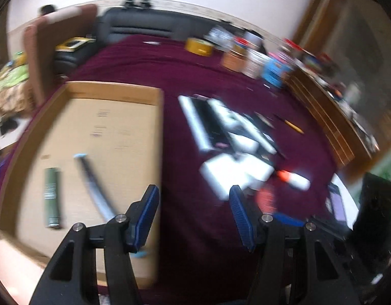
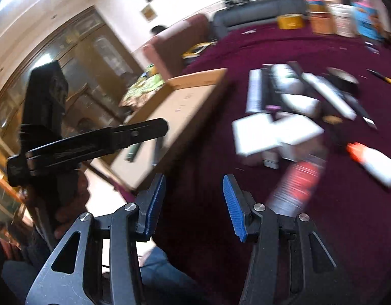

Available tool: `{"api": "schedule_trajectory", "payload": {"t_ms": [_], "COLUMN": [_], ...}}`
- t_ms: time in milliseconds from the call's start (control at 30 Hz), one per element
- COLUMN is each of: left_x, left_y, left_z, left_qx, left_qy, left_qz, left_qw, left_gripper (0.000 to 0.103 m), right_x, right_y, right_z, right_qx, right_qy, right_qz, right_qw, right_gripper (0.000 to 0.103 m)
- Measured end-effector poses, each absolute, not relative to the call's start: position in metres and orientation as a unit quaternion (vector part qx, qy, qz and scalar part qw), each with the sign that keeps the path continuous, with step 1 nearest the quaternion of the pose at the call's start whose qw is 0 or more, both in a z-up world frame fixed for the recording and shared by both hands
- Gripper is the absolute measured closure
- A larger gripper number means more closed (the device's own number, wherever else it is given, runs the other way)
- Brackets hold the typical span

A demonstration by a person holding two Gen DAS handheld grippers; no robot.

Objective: Organize rigid objects
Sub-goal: 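Grasp the red lollipop packet with the left tool while the right tool grasps the glue bottle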

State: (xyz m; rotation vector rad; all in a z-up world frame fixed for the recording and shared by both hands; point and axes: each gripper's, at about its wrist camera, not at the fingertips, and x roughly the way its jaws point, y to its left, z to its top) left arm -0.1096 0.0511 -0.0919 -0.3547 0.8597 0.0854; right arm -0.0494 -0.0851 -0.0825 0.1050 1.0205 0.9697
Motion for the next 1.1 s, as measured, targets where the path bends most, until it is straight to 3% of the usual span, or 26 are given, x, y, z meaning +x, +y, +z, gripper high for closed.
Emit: {"api": "schedule_trajectory", "payload": {"t_ms": [333, 533, 767, 967, 1100], "left_x": [-0.088, -0.09, -0.081, -0.056, -0.044], "left_y": [0.002, -0.004, -0.015, -0.034, -0.045], "left_z": [-0.118, -0.127, -0.133, -0.14, -0.148], "left_qx": [-0.161, -0.161, -0.15, -0.131, -0.145], "left_qy": [0.468, 0.483, 0.5, 0.514, 0.521], "left_qz": [-0.017, -0.017, -0.029, -0.05, -0.063], "left_qw": [0.869, 0.86, 0.853, 0.846, 0.839], "left_gripper": [0.045, 0.042, 0.041, 0.041, 0.041], "right_x": [0.025, 0.06, 0.049, 0.045, 0.044], "right_y": [-0.142, -0.147, -0.158, -0.157, -0.164], "right_z": [-0.07, -0.103, -0.116, -0.12, -0.121], "right_qx": [0.001, -0.037, 0.0, 0.007, 0.029], "right_qy": [0.446, 0.484, 0.506, 0.504, 0.499], "right_qz": [0.328, 0.295, 0.286, 0.241, 0.233], "right_qw": [0.833, 0.823, 0.814, 0.83, 0.834], "right_gripper": [0.056, 0.056, 0.056, 0.074, 0.076]}}
